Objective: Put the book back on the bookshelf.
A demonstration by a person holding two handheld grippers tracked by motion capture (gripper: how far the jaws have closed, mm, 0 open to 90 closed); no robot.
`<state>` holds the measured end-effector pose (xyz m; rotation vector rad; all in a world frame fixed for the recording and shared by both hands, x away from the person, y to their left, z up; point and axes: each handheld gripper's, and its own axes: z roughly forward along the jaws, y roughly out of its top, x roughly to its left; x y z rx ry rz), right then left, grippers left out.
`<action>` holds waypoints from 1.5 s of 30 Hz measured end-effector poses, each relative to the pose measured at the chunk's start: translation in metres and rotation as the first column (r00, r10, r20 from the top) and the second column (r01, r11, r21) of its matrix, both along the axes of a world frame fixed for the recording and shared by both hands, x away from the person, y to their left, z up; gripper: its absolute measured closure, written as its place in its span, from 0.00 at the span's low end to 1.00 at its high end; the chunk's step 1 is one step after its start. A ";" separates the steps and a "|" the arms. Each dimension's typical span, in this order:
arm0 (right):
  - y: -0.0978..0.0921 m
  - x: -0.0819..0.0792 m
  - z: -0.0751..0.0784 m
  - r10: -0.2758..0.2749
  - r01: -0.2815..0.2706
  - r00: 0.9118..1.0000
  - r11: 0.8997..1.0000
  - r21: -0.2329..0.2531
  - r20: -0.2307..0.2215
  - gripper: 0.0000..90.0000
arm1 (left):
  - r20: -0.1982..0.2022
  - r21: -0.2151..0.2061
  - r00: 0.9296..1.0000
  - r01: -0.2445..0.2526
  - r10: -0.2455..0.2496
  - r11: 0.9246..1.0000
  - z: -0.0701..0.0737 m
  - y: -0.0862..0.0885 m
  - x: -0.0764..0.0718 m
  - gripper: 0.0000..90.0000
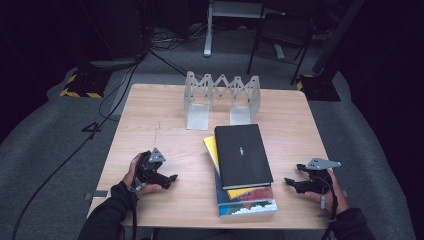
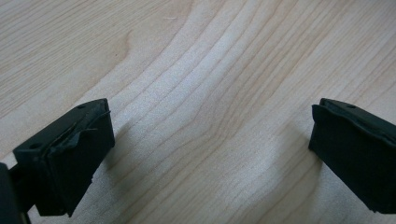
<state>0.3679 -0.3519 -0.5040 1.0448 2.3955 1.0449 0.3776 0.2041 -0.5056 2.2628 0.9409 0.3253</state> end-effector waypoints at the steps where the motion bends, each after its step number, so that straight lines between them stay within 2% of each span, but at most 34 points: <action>1: 0.000 0.000 0.000 0.000 0.000 1.000 1.000 -0.003 -0.002 0.20 | 0.002 0.000 1.000 -0.002 0.002 1.000 0.000 0.000 0.000 0.00; 6: 0.000 -0.002 0.003 0.012 -0.012 1.000 1.000 -0.014 -0.026 0.19 | 0.003 0.000 1.000 -0.001 0.001 1.000 0.000 0.000 0.000 0.00; 9: 0.000 -0.001 0.004 0.024 -0.025 0.999 1.000 -0.012 -0.032 0.23 | 0.004 -0.002 1.000 0.000 0.000 1.000 0.000 -0.001 0.001 0.00; 12: -0.001 0.000 0.009 0.034 -0.033 0.999 0.999 0.036 -0.034 0.24 | 0.005 0.000 1.000 0.009 -0.009 1.000 0.000 -0.002 0.001 0.00; 17: 0.005 -0.006 0.027 0.056 -0.056 0.998 0.998 0.032 0.011 0.28 | 0.004 0.006 0.999 0.033 -0.033 0.999 0.000 -0.004 0.004 0.00; 20: 0.011 -0.009 0.041 0.074 -0.076 0.997 0.995 0.069 0.034 0.30 | -0.002 0.013 0.999 0.036 -0.036 0.999 0.001 -0.006 0.002 0.01; 22: 0.015 -0.011 0.046 0.088 -0.091 0.995 0.993 0.071 0.049 0.30 | -0.004 0.015 0.999 0.044 -0.044 0.999 0.003 -0.007 0.000 0.02; 24: 0.024 -0.013 0.053 0.117 -0.122 0.991 0.990 0.075 0.066 0.30 | -0.002 0.005 0.998 0.056 -0.056 0.998 0.003 -0.009 -0.001 0.08; 27: 0.030 -0.016 0.058 0.140 -0.145 0.987 0.987 0.069 0.075 0.30 | -0.004 0.004 0.998 0.060 -0.060 0.998 0.004 -0.012 -0.001 0.09; 29: 0.036 -0.020 0.064 0.157 -0.164 0.984 0.983 0.078 0.089 0.31 | -0.001 0.000 0.997 0.073 -0.073 0.997 0.006 -0.015 -0.002 0.17; 31: 0.038 -0.023 0.069 0.171 -0.180 0.980 0.980 0.088 0.098 0.31 | -0.008 0.007 0.996 0.087 -0.087 0.996 0.007 -0.020 -0.003 0.19; 35: 0.043 -0.027 0.077 0.189 -0.202 0.975 0.973 0.112 0.116 0.31 | 0.011 0.017 0.993 0.117 -0.117 0.993 0.011 -0.030 -0.007 0.22; 39: 0.050 -0.029 0.080 0.209 -0.221 0.971 0.969 0.106 0.116 0.31 | 0.024 0.021 0.990 0.141 -0.142 0.990 0.015 -0.038 -0.010 0.23; 42: 0.055 -0.031 0.084 0.217 -0.230 0.969 0.967 0.110 0.118 0.31 | 0.044 0.039 0.986 0.158 -0.159 0.987 0.018 -0.044 -0.012 0.25; 45: 0.061 -0.030 0.087 0.223 -0.236 0.968 0.965 0.112 0.119 0.31 | 0.057 0.033 0.984 0.168 -0.170 0.985 0.022 -0.049 -0.014 0.26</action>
